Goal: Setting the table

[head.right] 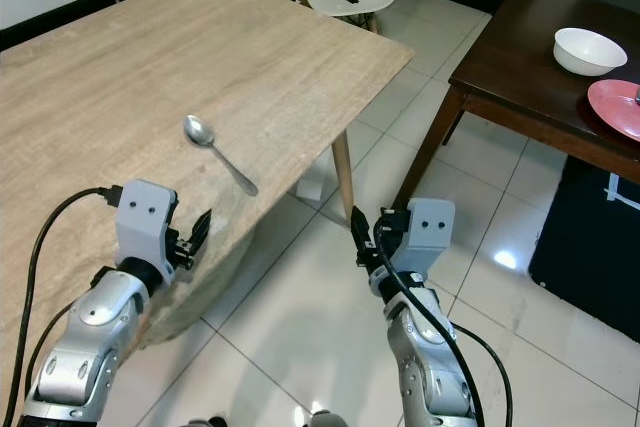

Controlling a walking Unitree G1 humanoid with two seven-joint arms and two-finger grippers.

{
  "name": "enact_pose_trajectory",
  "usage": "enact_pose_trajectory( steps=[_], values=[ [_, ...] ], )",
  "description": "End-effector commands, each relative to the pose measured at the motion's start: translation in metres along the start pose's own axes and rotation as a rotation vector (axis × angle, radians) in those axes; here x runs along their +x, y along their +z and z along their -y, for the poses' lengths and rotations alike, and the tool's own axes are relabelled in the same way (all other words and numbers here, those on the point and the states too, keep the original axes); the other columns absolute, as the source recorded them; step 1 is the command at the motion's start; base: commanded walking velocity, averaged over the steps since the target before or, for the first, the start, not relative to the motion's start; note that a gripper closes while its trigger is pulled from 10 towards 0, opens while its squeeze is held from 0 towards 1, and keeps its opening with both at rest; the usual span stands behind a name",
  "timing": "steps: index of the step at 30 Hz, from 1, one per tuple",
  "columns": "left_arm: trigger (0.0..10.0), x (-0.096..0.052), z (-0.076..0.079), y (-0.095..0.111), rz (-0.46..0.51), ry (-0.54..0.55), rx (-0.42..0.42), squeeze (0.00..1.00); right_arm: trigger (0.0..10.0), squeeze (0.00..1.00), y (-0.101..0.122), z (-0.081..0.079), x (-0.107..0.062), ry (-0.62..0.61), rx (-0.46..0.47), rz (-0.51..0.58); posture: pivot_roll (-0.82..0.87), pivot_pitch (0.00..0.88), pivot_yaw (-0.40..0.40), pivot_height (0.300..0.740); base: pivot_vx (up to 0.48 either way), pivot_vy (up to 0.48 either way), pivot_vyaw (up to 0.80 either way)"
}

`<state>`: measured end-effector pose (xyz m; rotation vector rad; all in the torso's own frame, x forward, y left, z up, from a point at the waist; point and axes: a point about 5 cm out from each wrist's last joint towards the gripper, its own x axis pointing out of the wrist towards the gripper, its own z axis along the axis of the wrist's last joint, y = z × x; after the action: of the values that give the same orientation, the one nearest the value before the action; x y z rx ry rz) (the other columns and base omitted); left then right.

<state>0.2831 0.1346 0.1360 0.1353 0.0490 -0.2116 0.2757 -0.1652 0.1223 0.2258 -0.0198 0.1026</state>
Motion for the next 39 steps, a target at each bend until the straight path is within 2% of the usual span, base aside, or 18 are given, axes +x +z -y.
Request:
enact_pose_trajectory(
  steps=[1,6,39],
  values=[
    [10.0,0.0009,0.0014,-0.0051,-0.016,-0.009,-0.003,0.00,10.0,0.00,-0.0034,0.0031,0.0000,-0.017,0.010,-0.015,-0.11,0.021,0.038,0.740,0.000,0.000,0.00],
    [10.0,0.0026,0.0020,-0.0039,-0.010,-0.009,-0.003,0.00,10.0,0.00,-0.0051,0.0026,-0.0002,-0.017,0.032,-0.019,-0.11,0.018,0.039,0.740,0.000,0.000,-0.64],
    [10.0,0.0091,0.0037,-0.0033,0.000,-0.027,0.003,0.00,10.0,0.00,-0.0033,0.0047,-0.0002,-0.020,0.029,-0.010,-0.12,0.021,0.045,0.740,0.000,0.000,-0.80]
  ],
)
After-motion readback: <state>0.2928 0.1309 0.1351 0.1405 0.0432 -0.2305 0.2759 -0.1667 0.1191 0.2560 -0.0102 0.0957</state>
